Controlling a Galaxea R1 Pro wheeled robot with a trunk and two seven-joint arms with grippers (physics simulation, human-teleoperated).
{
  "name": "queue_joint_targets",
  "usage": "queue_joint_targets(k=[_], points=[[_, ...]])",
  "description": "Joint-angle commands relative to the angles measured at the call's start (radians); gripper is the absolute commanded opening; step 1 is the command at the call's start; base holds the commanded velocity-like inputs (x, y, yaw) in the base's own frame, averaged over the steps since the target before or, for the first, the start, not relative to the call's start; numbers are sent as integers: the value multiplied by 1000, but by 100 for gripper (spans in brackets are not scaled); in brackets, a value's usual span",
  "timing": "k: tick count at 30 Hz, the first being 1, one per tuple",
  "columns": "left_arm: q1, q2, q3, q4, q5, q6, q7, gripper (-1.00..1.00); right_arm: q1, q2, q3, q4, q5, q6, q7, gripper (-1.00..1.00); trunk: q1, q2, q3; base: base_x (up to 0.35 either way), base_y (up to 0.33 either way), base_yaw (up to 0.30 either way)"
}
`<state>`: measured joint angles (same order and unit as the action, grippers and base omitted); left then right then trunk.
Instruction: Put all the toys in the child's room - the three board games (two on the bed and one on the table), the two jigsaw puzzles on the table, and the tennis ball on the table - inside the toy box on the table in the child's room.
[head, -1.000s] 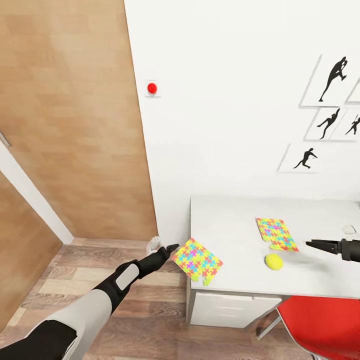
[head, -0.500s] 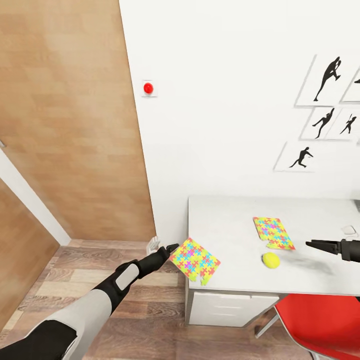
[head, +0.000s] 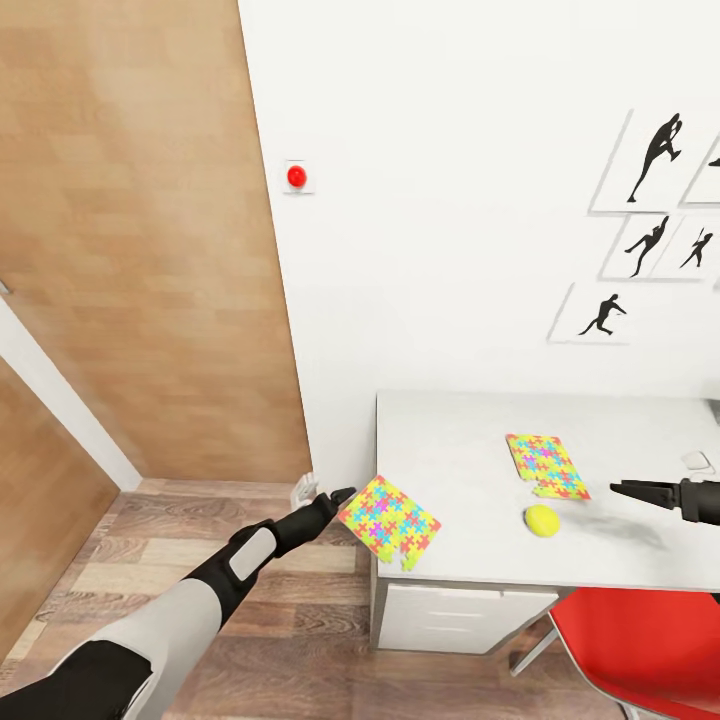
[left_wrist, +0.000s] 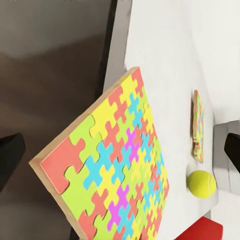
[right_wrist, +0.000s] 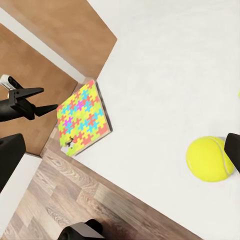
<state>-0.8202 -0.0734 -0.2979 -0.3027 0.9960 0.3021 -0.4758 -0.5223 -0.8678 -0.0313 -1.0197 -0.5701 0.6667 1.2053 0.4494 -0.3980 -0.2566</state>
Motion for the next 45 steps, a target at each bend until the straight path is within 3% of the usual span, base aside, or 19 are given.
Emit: queue_joint_targets(k=[1,17,29,45], points=[[-1,1,-3,1,9,4,-1,100,-1,0,1,0,-5,7,0,100,1,-2,-2,0,0,0],[5,15,0,1,12,-18,-1,100,-1,3,1,1,-5,7,0,100,1,-2,-2,0,0,0],[11,32,41,1,13,-28,7,100,-1,4,1,0,-5,7,0,100,1,-2,-2,0,0,0],[12,33,82,19,14,-32,116,100,-1,3,1,0,-5,8,0,100,1,-2,-2,0,0,0]])
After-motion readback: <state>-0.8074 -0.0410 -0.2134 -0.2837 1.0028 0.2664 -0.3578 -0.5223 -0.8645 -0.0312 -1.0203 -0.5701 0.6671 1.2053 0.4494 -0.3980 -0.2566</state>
